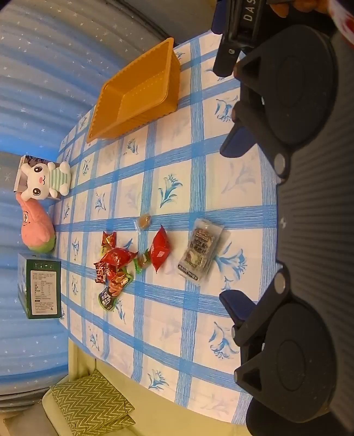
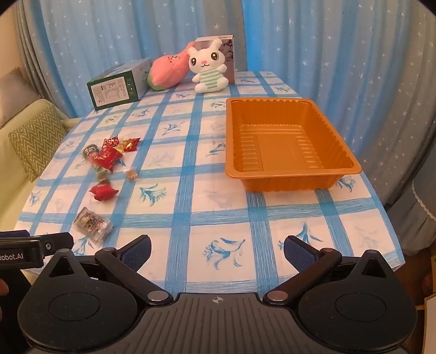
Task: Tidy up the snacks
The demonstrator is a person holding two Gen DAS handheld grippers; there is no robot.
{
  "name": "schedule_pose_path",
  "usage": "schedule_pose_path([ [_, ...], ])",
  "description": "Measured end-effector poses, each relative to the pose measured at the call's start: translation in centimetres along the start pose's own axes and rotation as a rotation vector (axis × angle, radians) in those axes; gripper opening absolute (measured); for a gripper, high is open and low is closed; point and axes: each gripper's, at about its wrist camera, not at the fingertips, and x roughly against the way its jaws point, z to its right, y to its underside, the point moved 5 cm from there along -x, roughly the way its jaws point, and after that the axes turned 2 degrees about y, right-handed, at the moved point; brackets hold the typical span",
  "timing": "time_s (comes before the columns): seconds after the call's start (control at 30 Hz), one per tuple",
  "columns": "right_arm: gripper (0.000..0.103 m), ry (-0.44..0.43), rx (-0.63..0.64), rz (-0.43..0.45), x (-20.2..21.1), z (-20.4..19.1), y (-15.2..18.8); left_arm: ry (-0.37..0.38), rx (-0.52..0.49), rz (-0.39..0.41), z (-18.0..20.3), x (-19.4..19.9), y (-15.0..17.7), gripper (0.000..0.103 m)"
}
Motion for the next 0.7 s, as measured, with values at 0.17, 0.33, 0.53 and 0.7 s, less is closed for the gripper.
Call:
schedule_pose_path([
  [0.17,0.103,0.007,0.004,0.004,0.02,0.07,-0.01,-0.002,-0.005,-0.003,0.25,-0.07,-0.02,0.102],
  [0.33,0.103,0.009,0.006,0.002,0.00,-0.05,0.04,-0.004,-0.010,0.015,0.20,0.18,-0.07,0.102],
  [0.53,0.103,0.010,0.004,0.004,0.05,0.13,-0.07,0.000,-0.013,0.012,0.20,0.24,-0.21,0.102],
  [0.7,0.103,0.009,0.003,0.007,0.01,0.10,-0.21,-0.001,-0.014,0.018,0.44,0.24,0.10,0.102],
])
